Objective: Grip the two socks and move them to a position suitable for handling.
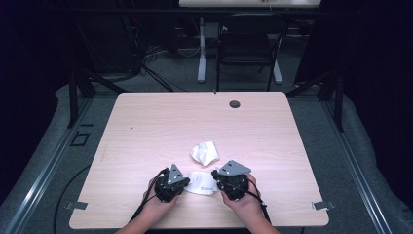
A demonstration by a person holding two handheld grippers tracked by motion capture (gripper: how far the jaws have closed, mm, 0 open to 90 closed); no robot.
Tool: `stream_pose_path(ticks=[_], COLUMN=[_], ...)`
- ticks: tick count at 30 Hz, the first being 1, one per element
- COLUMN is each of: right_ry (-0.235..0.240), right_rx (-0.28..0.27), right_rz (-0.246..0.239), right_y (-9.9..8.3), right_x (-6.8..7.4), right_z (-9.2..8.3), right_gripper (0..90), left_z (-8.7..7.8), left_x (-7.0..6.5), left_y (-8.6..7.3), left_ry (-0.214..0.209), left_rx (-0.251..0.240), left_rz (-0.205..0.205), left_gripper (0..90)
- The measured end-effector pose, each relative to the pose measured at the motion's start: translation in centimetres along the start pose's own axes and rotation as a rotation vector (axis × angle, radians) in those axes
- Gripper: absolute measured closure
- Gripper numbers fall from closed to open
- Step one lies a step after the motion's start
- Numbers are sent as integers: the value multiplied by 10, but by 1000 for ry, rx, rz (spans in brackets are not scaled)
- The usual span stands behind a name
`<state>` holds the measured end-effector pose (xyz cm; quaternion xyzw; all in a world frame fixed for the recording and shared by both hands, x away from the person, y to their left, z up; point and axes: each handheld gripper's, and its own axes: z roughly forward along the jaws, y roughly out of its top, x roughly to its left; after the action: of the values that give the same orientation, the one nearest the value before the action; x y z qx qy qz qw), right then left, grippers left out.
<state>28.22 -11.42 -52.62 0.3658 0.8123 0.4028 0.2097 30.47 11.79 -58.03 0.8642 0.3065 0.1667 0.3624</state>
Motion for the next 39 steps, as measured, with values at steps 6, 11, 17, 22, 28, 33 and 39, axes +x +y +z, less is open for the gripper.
stream_pose_path(ticks=[6,11,17,22,28,33,39], right_ry=[-11,-16,-20,-7,-25,-3,12], right_rx=[34,87,120,157,145,60,58], right_rz=[17,39,58,108,105,147,76], right_y=[-14,-29,-37,-43,-42,-35,-28], right_x=[-10,-17,-20,-25,-27,-28,-15], right_z=[0,4,7,10,7,-2,6], right_gripper=[877,876,870,820,762,763,798], left_z=[-2,-4,-7,-9,-12,-17,-19], left_x=[-1,-2,-3,-3,-1,4,4], left_y=[-1,-2,-3,-5,-4,0,8], left_ry=[8,8,7,4,6,0,-4], left_rx=[10,11,25,25,18,-20,-61], left_rz=[-9,-13,-14,-18,-18,-50,-42], left_gripper=[887,887,887,875,861,857,854])
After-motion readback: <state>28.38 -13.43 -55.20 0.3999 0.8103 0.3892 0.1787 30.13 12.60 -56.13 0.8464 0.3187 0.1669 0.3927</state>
